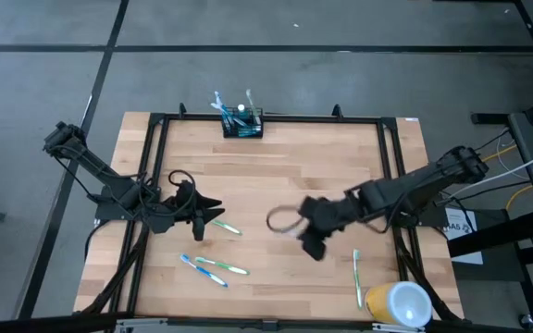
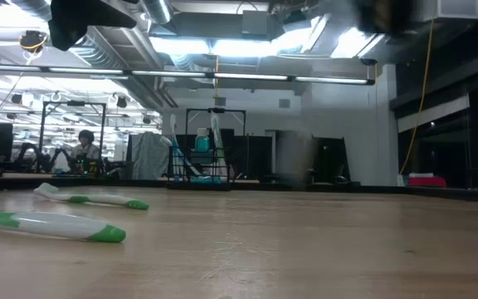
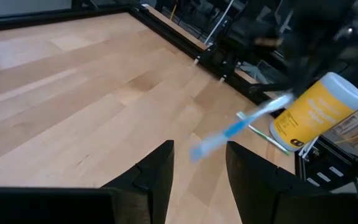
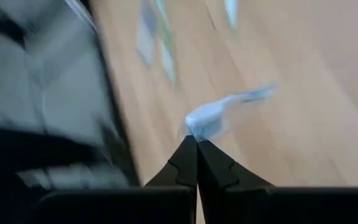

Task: Pick & Place toothbrushing station
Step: Put the blue toothbrush into the black wire organizer

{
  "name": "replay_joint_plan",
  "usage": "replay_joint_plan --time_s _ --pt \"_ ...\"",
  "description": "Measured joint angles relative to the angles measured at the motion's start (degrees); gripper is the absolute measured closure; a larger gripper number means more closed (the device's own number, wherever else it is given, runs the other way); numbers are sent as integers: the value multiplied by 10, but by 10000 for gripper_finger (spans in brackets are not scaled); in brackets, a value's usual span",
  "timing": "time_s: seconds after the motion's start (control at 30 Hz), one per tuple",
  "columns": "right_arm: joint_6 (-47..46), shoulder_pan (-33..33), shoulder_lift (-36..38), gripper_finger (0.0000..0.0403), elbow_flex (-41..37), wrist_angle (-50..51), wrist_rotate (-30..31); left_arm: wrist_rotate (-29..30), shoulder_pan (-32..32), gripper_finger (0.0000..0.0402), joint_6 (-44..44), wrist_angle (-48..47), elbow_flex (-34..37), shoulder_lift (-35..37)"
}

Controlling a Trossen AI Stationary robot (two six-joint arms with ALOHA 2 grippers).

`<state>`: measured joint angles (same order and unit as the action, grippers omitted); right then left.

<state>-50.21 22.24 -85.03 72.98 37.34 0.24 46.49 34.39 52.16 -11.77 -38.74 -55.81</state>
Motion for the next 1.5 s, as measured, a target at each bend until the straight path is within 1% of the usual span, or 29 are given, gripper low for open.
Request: replay_joint_plan --time_s 0.1,0.27,0.37,0.5,0.57,0.7,0.9,1.07,1.17,1.23,1.33,1.4,1.5 --pt "9 -31 0 402 29 -67 23 2 0 261 0 0 0 0" --pt "18 -99 -7 402 25 -156 21 7 0 261 0 0 0 0" --pt "43 -144 -32 402 22 -230 -11 9 0 261 1 0 0 0" --pt "48 -202 -75 402 22 -342 -67 11 0 261 5 0 0 0" --pt "51 -229 -95 402 22 -360 -86 17 0 261 7 1 0 0" --pt "61 -269 -120 403 22 -405 -100 31 0 261 7 3 0 0" --pt "72 -334 -130 403 22 -491 -104 45 0 261 7 4 0 0" --pt "70 -383 -130 403 22 -536 -120 50 0 261 7 0 0 0" --pt "71 -404 -133 403 40 -543 -140 50 0 261 9 0 0 0" --pt "74 -415 -152 403 71 -546 -157 51 0 261 9 -3 0 0" --pt "88 -425 -199 403 136 -517 -188 59 0 261 11 -4 0 0" --pt "106 -431 -230 403 189 -466 -199 64 0 261 15 -4 0 0" --pt "134 -440 -278 403 262 -422 -229 69 2 261 28 -3 0 1"
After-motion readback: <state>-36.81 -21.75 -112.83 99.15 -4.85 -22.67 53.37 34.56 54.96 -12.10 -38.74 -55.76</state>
